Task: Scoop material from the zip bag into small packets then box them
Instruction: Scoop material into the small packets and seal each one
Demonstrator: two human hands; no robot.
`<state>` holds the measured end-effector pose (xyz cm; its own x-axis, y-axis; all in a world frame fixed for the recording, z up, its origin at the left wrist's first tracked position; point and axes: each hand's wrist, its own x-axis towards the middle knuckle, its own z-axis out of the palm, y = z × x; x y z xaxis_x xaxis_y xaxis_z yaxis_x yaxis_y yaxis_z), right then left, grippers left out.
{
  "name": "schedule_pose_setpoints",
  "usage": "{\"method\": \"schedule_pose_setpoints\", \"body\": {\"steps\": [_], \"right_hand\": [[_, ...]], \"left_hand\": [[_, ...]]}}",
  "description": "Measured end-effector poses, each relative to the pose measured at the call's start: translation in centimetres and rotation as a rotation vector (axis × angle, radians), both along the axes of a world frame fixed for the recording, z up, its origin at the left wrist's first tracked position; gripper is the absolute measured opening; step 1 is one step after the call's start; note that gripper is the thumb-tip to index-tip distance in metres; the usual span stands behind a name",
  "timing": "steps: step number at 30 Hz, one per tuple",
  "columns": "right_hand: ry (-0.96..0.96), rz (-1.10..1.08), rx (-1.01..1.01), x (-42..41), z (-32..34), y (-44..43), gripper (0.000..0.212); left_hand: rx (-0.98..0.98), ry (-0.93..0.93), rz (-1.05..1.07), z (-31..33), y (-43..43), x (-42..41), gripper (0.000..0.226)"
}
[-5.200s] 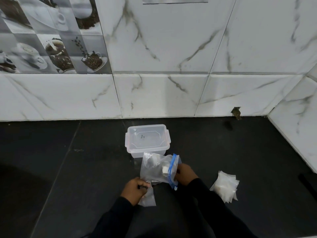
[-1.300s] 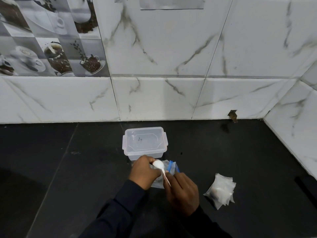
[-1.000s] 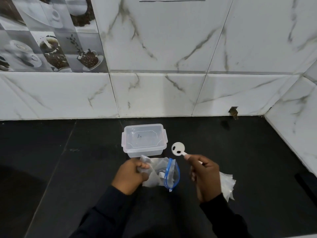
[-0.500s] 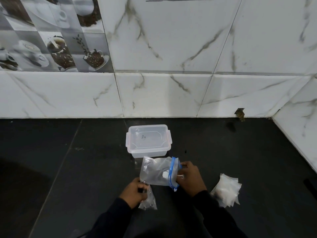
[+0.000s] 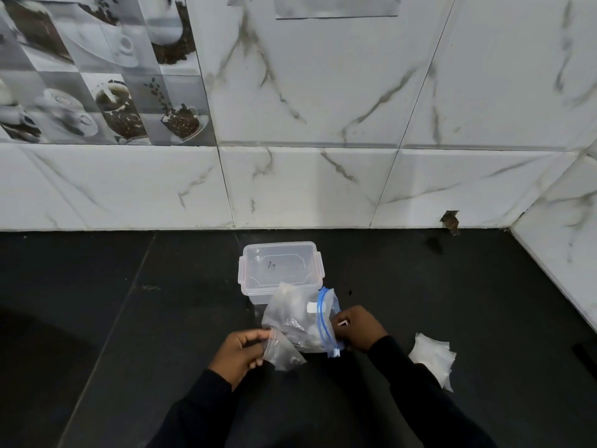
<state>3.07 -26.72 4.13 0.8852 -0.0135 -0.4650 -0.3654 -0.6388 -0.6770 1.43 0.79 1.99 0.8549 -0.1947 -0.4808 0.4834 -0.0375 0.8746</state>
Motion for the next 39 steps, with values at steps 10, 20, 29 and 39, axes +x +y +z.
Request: {"method": "schedule_pose_setpoints", "body": {"steps": [10, 20, 29, 39], "right_hand": [[0.105, -0.035, -0.094, 0.5, -0.7, 0.0, 0.05], [0.234, -0.248, 0.296, 0.6, 0.0, -0.1, 0.014], [0.078, -0.042, -0.031, 1.9, 1.2, -0.2, 0.041], [0.055, 0.085, -0.172, 1.6, -1.0, 1.4, 0.03]], "left_hand": [[-0.131, -0.228, -0.021, 2.4, -1.0, 0.5, 0.047], [-0.041, -0.23, -0.041, 2.3, 0.1, 1.2, 0.043], [0.109, -0.188, -0.121, -0.5, -0.6, -1.2, 0.045], [0.189, -0.036, -0.152, -3.7, -1.5, -2.4, 0.035]]}}
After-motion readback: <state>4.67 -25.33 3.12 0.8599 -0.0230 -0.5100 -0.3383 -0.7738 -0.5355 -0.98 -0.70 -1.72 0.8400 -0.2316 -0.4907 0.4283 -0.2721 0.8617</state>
